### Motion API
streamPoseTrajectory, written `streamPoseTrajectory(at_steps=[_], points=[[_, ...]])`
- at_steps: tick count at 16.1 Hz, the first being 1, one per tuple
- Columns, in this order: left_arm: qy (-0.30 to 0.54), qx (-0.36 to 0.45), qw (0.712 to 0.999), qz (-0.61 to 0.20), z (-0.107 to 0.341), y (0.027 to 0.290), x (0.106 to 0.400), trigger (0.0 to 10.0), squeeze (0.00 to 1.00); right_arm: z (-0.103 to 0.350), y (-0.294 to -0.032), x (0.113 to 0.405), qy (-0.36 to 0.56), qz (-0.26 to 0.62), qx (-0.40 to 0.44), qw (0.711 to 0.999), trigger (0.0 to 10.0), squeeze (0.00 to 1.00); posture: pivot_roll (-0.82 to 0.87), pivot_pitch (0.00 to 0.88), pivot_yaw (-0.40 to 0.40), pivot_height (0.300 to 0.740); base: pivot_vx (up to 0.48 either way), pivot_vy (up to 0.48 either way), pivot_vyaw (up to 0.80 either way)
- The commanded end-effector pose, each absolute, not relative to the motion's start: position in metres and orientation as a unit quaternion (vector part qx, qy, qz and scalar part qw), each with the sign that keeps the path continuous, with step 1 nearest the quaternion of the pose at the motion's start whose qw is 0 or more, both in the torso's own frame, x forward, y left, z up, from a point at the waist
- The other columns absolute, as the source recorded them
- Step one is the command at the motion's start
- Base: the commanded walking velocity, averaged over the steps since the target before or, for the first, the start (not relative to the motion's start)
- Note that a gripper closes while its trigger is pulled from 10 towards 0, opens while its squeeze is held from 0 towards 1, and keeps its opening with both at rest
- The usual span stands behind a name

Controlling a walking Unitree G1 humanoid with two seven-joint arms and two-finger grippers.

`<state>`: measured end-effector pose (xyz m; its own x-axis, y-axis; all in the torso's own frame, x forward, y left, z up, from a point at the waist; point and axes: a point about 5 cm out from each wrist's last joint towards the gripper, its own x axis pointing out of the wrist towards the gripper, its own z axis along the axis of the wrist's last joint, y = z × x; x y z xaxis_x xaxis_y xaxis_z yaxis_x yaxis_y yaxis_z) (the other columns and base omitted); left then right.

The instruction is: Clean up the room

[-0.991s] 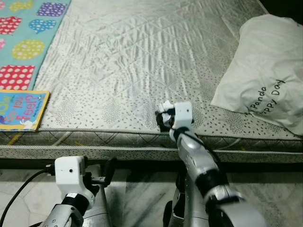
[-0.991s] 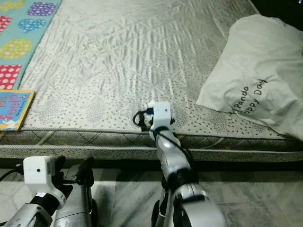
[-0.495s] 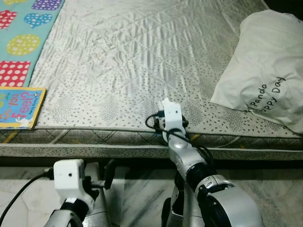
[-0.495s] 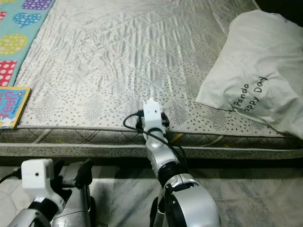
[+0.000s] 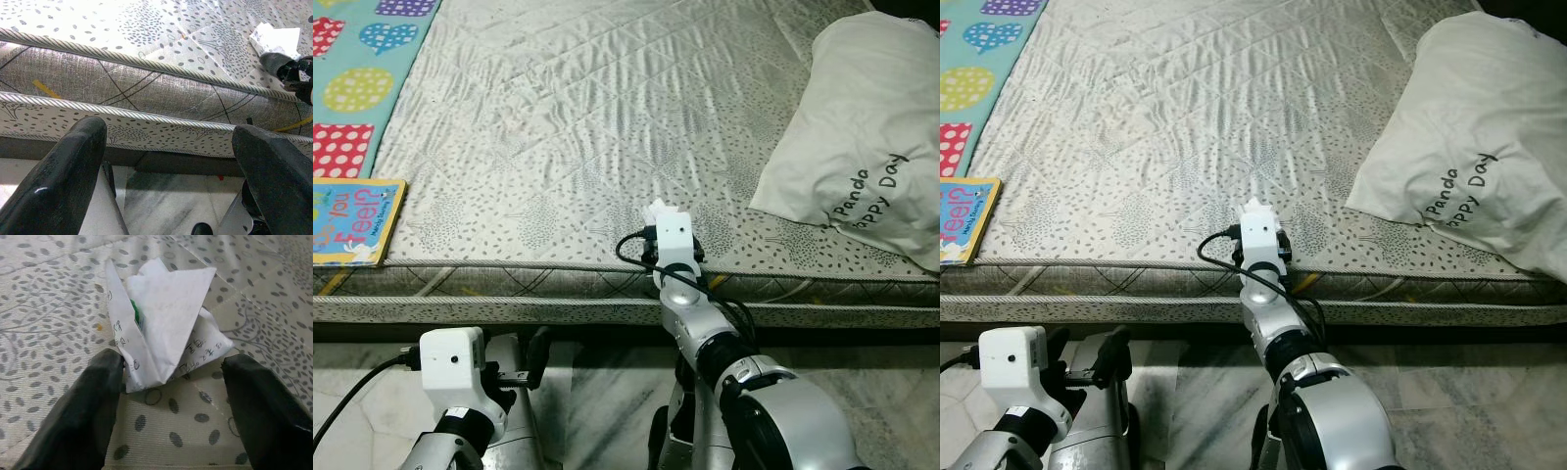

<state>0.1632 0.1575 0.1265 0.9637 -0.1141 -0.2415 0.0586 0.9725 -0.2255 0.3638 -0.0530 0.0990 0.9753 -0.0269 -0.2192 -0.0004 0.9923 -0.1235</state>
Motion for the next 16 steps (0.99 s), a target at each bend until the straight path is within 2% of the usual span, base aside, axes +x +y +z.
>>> streamPoseTrajectory(at_steps=[1, 16], points=[[0.131, -0.11, 0.984, -0.046, 0.128, 0.156, 0.161, 10.0, 0.0, 0.096, -0.047, 0.361, 0.124, -0.009, -0.052, 0.991, 0.0, 0.0, 0.24, 0.269, -0.095, 0.529, 0.0, 0.0, 0.0], [0.119, -0.103, 0.986, -0.056, 0.129, 0.156, 0.171, 10.0, 0.0, 0.101, -0.054, 0.366, 0.118, -0.026, -0.015, 0.993, 0.0, 0.0, 0.25, 0.232, -0.088, 0.529, 0.0, 0.0, 0.0]])
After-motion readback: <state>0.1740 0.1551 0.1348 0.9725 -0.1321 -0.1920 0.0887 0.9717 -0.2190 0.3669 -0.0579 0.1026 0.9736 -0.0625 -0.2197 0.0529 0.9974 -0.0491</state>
